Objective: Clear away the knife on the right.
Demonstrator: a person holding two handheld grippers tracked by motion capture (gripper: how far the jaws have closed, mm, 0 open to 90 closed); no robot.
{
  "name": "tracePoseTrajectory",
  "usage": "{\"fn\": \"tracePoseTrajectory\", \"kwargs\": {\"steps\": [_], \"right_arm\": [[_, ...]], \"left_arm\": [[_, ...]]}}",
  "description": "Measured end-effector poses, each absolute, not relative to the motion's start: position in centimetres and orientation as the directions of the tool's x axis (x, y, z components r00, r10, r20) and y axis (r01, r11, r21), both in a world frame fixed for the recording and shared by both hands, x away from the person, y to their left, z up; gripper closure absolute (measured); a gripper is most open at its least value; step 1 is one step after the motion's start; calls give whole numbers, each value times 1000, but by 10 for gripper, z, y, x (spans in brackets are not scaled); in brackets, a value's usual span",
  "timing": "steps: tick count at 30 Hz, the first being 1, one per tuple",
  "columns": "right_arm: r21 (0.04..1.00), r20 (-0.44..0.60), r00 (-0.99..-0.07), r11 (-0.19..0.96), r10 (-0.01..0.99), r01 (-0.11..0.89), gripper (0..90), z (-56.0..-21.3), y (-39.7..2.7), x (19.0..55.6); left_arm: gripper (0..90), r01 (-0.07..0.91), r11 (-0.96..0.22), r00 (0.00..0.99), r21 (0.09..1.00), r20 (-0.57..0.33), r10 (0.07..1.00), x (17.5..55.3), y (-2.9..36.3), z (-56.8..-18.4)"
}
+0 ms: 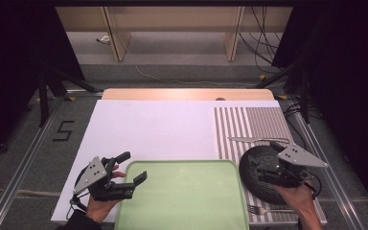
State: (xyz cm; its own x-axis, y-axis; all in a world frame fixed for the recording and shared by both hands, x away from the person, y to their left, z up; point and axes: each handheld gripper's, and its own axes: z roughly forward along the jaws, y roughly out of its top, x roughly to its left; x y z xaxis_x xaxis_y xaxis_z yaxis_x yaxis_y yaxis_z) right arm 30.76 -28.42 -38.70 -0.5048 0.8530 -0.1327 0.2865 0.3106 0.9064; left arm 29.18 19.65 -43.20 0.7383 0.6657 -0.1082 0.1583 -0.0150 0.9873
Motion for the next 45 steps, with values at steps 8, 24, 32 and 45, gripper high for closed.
{"fn": "tracePoseTrajectory", "kwargs": {"steps": [8, 24, 32, 45], "right_arm": [[864, -214, -494, 399, 843, 307, 185, -382, -288, 321], [778, -181, -490, 429, 853, 459, 187, -371, -303, 364], [708, -150, -511, 453, 846, 542, 189, -370, -316, 396], [581, -149, -550, 523, 822, 624, 202, -377, -326, 436]], "left_arm": [[130, 159, -15, 738, 987, -109, 666, 292, 197, -432], [129, 162, -13, 739, 987, -113, 664, 292, 196, -432], [129, 162, -6, 747, 987, -118, 654, 292, 196, -432], [127, 159, 5, 757, 987, -125, 641, 293, 196, -432]]}}
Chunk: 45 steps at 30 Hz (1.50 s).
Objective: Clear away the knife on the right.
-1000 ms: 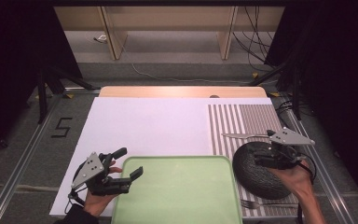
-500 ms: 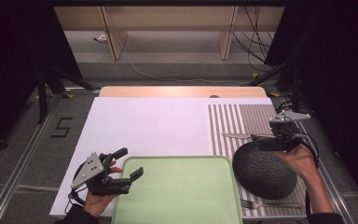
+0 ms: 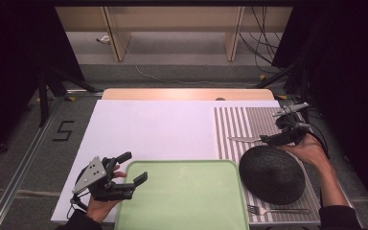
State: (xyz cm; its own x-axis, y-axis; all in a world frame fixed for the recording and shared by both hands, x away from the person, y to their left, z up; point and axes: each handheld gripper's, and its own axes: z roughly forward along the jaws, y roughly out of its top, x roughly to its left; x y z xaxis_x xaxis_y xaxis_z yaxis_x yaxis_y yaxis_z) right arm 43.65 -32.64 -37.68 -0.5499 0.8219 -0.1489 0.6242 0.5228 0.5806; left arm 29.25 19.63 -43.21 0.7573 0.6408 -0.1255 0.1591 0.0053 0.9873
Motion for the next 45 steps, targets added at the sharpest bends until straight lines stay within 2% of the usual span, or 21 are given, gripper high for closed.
{"fn": "tracePoseTrajectory", "kwargs": {"steps": [8, 10, 18, 30, 45], "right_arm": [[498, -159, -559, 555, 814, 666, 215, -385, -330, 461], [490, -197, -554, 571, 809, 659, 229, -387, -330, 465], [450, -159, -561, 565, 813, 691, 226, -396, -335, 479], [314, -149, -565, 580, 812, 751, 231, -420, -338, 503], [234, -133, -563, 578, 816, 782, 245, -439, -341, 520]], "left_arm": [[128, 154, 7, 758, 988, -123, 640, 292, 196, -432], [127, 155, 11, 757, 988, -126, 641, 293, 197, -432], [128, 157, 10, 757, 987, -127, 640, 293, 196, -432], [128, 164, 13, 762, 986, -135, 633, 294, 196, -433], [128, 170, 8, 763, 985, -136, 632, 294, 196, -433]]}}
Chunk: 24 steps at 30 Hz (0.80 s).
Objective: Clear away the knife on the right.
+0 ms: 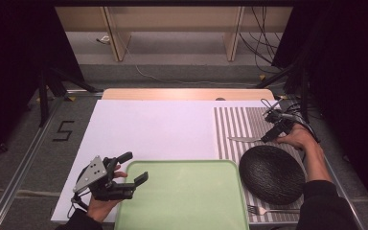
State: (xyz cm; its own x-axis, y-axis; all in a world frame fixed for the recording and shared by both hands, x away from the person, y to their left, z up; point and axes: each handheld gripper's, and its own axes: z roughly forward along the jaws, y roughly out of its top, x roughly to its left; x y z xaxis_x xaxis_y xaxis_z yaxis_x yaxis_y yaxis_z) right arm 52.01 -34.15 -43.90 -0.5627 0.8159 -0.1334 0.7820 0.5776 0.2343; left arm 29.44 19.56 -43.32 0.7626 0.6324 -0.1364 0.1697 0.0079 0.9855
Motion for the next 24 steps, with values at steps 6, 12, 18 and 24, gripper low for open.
{"fn": "tracePoseTrajectory", "kwargs": {"steps": [6, 12, 18, 24], "right_arm": [[198, -142, -572, 589, 808, 783, 272, -444, -342, 522], [195, -145, -577, 595, 804, 780, 299, -448, -340, 523], [171, -153, -573, 592, 805, 787, 336, -451, -341, 524], [155, -159, -576, 596, 802, 788, 373, -455, -339, 525]], "left_arm": [[129, 169, 10, 763, 986, -137, 632, 294, 196, -433], [129, 166, 8, 763, 986, -134, 632, 294, 196, -433], [131, 165, 7, 765, 986, -132, 630, 294, 196, -433], [132, 166, 4, 764, 986, -131, 632, 294, 196, -433]]}}
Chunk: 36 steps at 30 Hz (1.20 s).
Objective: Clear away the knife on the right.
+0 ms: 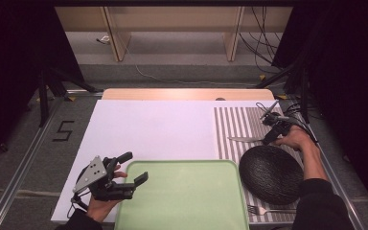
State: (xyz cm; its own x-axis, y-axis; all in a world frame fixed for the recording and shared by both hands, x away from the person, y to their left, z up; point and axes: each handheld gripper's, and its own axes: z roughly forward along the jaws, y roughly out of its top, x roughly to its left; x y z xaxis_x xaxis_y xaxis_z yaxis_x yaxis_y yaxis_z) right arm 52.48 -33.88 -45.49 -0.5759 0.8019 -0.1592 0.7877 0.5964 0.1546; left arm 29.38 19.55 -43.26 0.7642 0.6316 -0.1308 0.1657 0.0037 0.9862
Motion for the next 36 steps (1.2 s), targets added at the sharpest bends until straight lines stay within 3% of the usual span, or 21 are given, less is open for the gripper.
{"fn": "tracePoseTrajectory", "kwargs": {"steps": [23, 36], "right_arm": [[151, -132, -573, 588, 809, 795, 414, -456, -341, 527], [121, -100, -594, 603, 798, 789, 587, -454, -336, 528]], "left_arm": [[139, 163, 1, 768, 987, -128, 627, 293, 195, -432], [141, 168, -1, 767, 986, -130, 628, 294, 195, -432]]}}
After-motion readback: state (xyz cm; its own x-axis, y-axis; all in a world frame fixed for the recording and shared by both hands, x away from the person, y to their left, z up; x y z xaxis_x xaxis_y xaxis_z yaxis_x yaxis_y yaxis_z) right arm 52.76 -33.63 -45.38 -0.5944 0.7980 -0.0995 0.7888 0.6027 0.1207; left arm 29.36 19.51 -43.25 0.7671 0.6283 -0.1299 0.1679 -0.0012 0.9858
